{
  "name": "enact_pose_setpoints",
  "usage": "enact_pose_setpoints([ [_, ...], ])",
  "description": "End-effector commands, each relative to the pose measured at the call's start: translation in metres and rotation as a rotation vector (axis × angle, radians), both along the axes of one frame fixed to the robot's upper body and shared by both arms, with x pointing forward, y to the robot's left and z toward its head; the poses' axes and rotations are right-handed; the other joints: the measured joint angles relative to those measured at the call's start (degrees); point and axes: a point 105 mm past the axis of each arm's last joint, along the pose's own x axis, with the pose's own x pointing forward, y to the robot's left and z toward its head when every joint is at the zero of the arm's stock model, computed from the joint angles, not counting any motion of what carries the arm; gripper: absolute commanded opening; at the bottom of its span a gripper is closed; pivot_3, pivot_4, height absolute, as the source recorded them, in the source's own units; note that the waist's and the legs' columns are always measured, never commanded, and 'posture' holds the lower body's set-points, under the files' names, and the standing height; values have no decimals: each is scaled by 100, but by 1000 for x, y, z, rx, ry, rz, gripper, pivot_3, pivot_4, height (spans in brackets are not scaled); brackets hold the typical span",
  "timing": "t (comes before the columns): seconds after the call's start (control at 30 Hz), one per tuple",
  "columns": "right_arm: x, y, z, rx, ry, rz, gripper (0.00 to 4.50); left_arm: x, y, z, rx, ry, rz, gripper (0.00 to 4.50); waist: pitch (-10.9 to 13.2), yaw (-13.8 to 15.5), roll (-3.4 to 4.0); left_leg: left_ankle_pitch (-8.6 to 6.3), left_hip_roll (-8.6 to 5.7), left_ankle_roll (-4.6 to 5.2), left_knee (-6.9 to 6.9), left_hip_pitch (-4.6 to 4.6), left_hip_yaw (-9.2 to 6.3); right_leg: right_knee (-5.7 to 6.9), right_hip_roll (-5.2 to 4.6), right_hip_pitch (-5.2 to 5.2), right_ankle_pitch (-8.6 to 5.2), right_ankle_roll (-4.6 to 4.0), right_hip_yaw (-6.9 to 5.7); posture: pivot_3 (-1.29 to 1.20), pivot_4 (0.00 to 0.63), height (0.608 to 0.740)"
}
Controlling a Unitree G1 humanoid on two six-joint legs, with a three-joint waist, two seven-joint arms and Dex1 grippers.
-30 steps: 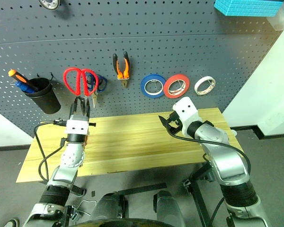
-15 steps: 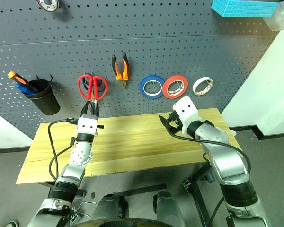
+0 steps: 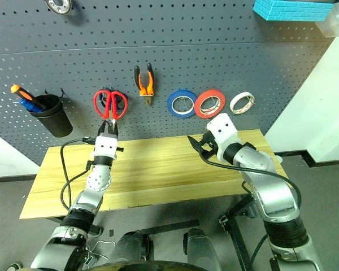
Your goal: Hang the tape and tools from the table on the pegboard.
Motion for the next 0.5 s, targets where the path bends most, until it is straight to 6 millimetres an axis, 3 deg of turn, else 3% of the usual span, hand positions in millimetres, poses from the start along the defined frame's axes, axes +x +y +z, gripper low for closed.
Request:
enact_pose_setpoints([
  [0.03,-5,5,20,28,-75,32,4500,12,-3,0,4,-1,15,1062,-1,0,-1,0,0,0,0,0,0,-1,0,0,1,1,0,-25,42,712],
  [0.2,-6,5,19,28,-74,31,4500,24,-8,-12,-12,59,22,1062,-14,1,0,0,-1,0,2,1,0,-1,0,2,2,4,0,-32,43,712],
  [0.4,-7,6,21,36,-80,32,4500,23,-10,-20,-29,82,25,1062,-58,-1,7,0,-1,0,2,4,0,-1,0,5,2,4,0,-30,44,712],
  [0.5,-11,14,33,80,-125,82,4500,22,-5,-26,-27,114,35,2007,-68,-3,10,0,-1,0,2,11,0,-1,0,11,1,1,0,-21,45,712],
])
